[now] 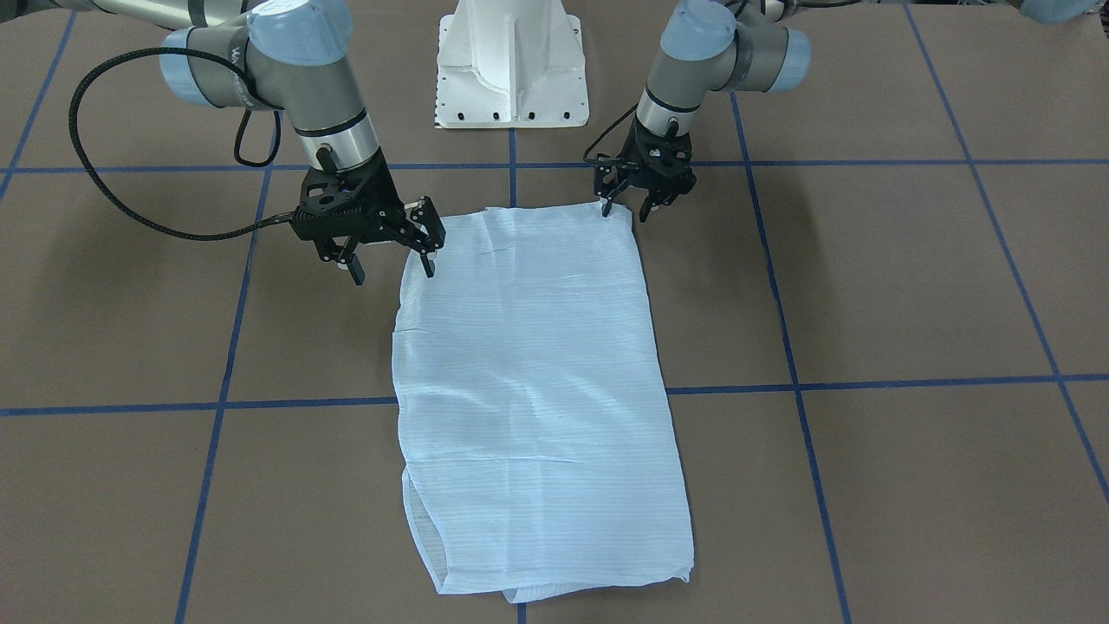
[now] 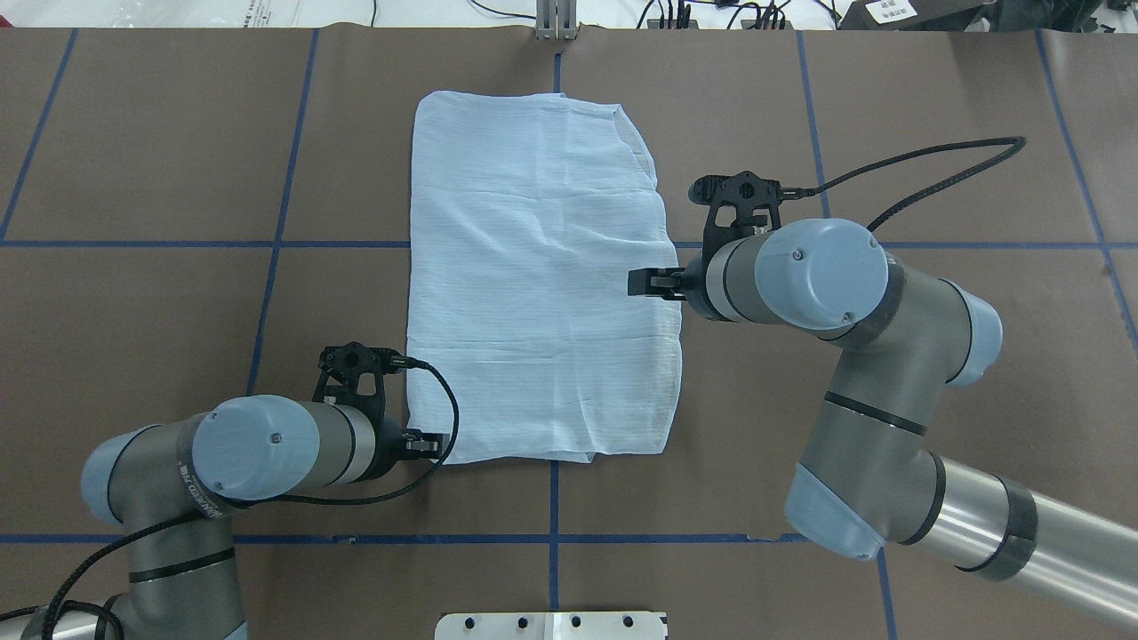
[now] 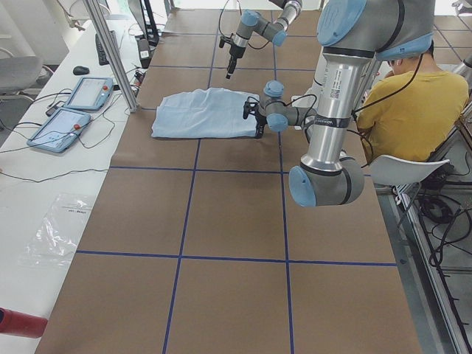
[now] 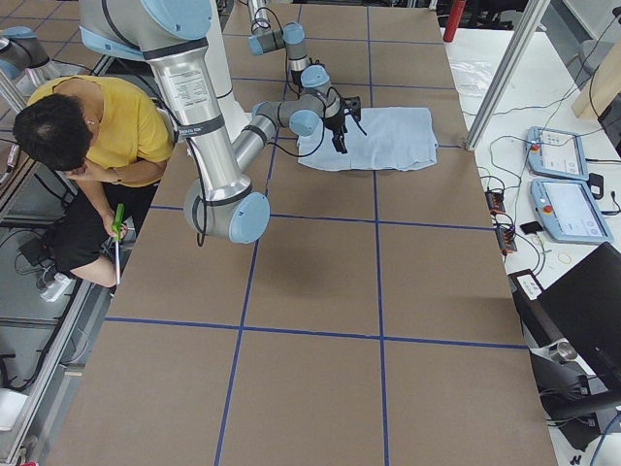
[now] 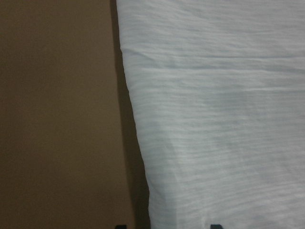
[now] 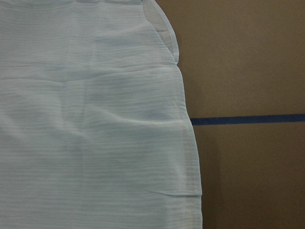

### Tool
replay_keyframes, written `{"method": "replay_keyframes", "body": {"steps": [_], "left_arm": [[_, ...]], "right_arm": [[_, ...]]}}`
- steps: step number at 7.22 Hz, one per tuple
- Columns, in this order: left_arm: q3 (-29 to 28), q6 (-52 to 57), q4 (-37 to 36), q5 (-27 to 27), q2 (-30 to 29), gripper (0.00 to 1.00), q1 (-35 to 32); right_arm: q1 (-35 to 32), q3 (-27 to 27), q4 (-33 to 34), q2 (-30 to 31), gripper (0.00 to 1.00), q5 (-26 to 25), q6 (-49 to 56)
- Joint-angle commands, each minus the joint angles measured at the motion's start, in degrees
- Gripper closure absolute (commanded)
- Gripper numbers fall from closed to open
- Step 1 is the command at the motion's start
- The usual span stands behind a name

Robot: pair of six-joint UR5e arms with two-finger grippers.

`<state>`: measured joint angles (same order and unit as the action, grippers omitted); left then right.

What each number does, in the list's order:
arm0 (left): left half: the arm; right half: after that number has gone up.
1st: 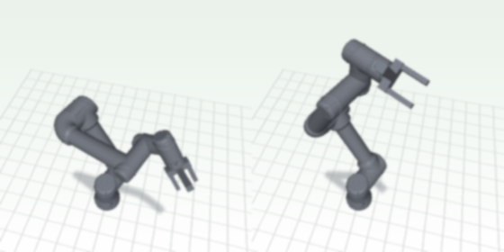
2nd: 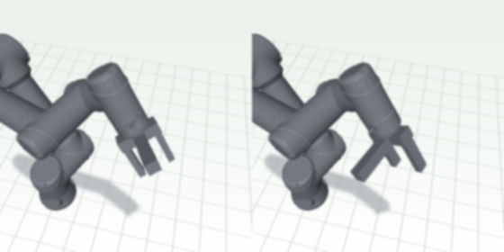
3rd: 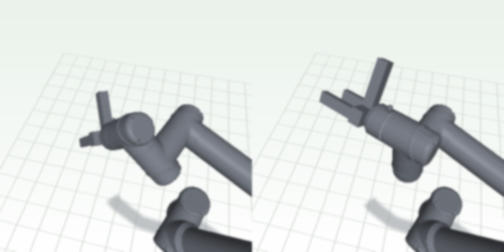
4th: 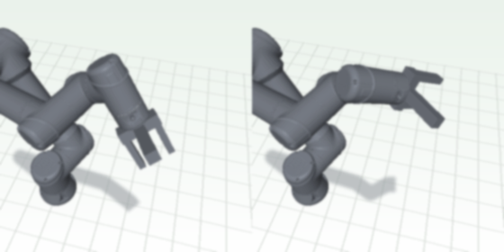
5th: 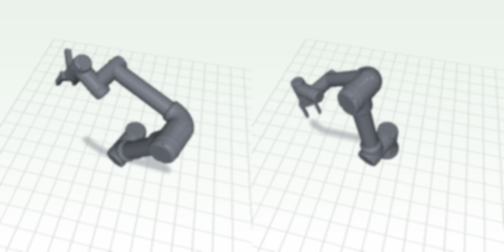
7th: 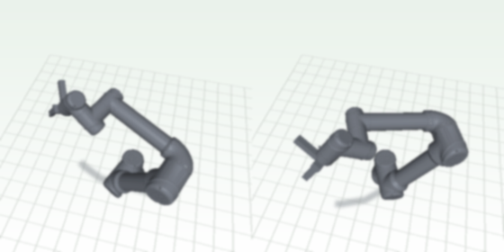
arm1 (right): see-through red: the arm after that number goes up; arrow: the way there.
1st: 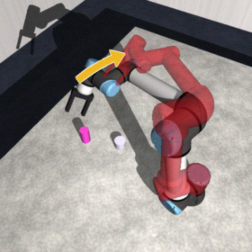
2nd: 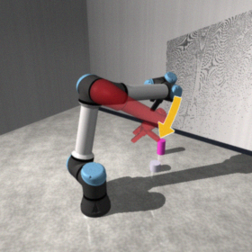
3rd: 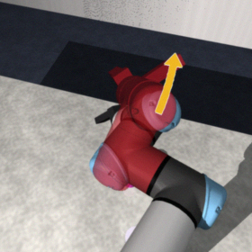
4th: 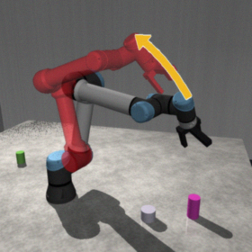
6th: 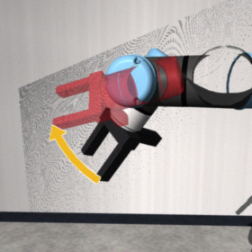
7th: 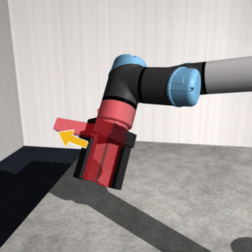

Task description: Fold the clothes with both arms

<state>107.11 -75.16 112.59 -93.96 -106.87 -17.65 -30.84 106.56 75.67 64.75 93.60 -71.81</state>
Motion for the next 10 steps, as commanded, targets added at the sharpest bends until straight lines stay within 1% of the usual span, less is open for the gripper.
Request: {"method": "replay_keyframes", "body": {"steps": [1,2,3,4,5,6,8,9,10], "left_arm": [[-0.06,-0.59,0.00,0.09,-0.09,0.93,0.33],[0.11,-3.12,0.09,0.18,0.08,1.00,0.42],[0.20,-3.32,0.09,0.18,-0.09,1.00,0.51],[0.20,-3.41,0.09,0.18,-0.26,1.00,0.51],[0.20,-3.50,0.09,0.18,-0.35,1.00,0.42],[0.29,-3.50,0.09,0.18,-0.35,1.00,0.42],[0.38,-3.50,0.09,0.18,-0.44,1.00,0.42],[0.55,-3.50,0.09,0.44,-0.44,1.00,0.42],[0.90,-3.50,0.09,0.70,-0.35,1.00,0.42]], "right_arm": [[0.43,-0.13,0.00,-0.06,0.00,0.00,-0.09],[1.13,-0.21,0.00,-0.15,0.01,0.00,-4.00],[2.27,0.05,0.09,-0.41,0.01,-0.96,-11.27],[5.06,0.05,0.09,-0.50,0.04,-2.97,-18.91],[7.87,0.05,0.17,-0.67,0.08,-3.86,-29.34],[11.03,0.05,3.22,-1.63,0.17,-4.56,-37.45],[16.32,-0.30,11.30,-5.31,0.17,-6.41,-46.89],[18.78,-1.17,14.03,-6.38,0.17,-8.85,-50.24],[19.67,-1.36,14.15,-6.48,0.17,-9.40,-52.01]]}}
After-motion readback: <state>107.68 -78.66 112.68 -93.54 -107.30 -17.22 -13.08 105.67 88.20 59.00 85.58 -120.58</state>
